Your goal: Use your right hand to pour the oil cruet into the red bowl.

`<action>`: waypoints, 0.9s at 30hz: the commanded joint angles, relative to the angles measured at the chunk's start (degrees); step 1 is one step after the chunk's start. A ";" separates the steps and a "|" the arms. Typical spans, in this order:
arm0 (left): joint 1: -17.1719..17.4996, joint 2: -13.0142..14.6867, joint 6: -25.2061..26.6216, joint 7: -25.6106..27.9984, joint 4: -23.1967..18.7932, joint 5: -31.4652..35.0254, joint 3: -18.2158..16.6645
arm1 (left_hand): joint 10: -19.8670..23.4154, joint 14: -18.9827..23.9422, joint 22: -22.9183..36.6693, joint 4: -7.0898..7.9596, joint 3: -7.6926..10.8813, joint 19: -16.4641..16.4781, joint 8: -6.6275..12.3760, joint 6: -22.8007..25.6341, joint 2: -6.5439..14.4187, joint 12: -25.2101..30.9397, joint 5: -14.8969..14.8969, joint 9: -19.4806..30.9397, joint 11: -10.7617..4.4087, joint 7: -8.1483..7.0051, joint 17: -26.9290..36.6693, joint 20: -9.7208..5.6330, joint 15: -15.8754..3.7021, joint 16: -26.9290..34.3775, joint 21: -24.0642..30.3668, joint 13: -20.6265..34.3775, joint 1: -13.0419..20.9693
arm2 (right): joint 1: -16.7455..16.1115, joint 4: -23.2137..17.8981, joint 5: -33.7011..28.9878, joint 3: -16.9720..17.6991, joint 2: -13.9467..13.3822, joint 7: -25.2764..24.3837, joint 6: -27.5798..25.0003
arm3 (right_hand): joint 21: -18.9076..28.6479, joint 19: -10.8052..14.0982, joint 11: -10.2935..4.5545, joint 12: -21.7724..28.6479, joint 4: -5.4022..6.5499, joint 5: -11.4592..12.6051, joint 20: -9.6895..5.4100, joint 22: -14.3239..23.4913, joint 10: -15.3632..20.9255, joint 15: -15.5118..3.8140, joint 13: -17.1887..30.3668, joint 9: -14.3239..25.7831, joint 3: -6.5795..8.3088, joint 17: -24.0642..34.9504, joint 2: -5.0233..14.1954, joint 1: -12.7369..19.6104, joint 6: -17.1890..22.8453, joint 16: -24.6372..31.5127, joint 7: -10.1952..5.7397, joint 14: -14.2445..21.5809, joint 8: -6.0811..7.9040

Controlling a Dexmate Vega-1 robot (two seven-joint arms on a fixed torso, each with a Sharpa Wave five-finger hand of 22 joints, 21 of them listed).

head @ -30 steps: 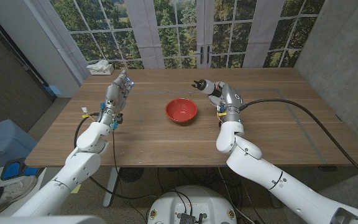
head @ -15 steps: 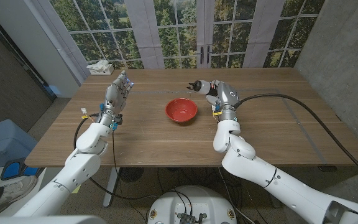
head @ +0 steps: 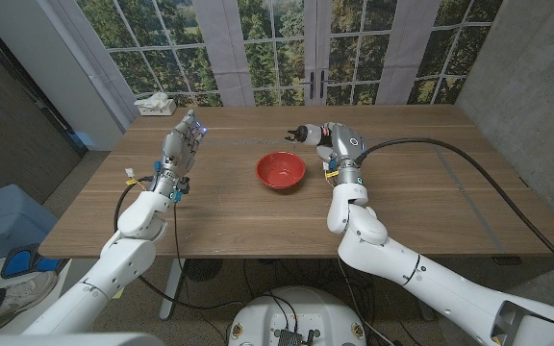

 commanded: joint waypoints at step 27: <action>0.28 -0.16 -0.78 -0.82 0.44 -0.72 -0.56 | -3.08 -4.12 0.12 -0.37 0.28 0.48 0.22 -0.10 3.83 0.22 0.23 0.16 0.20 -0.13 0.11 -2.27 -5.04 0.13 -0.44 0.14 -0.41 | 7.22 14.27 -18.87 -8.83 4.68 4.67 -3.51 | -0.19 -0.75 -5.56 -0.57 1.36 0.32 -5.44 0.04 6.45 -0.99 21.83 0.10 2.37 0.21 6.20 3.95 6.57 -0.08 -1.92 0.42 0.11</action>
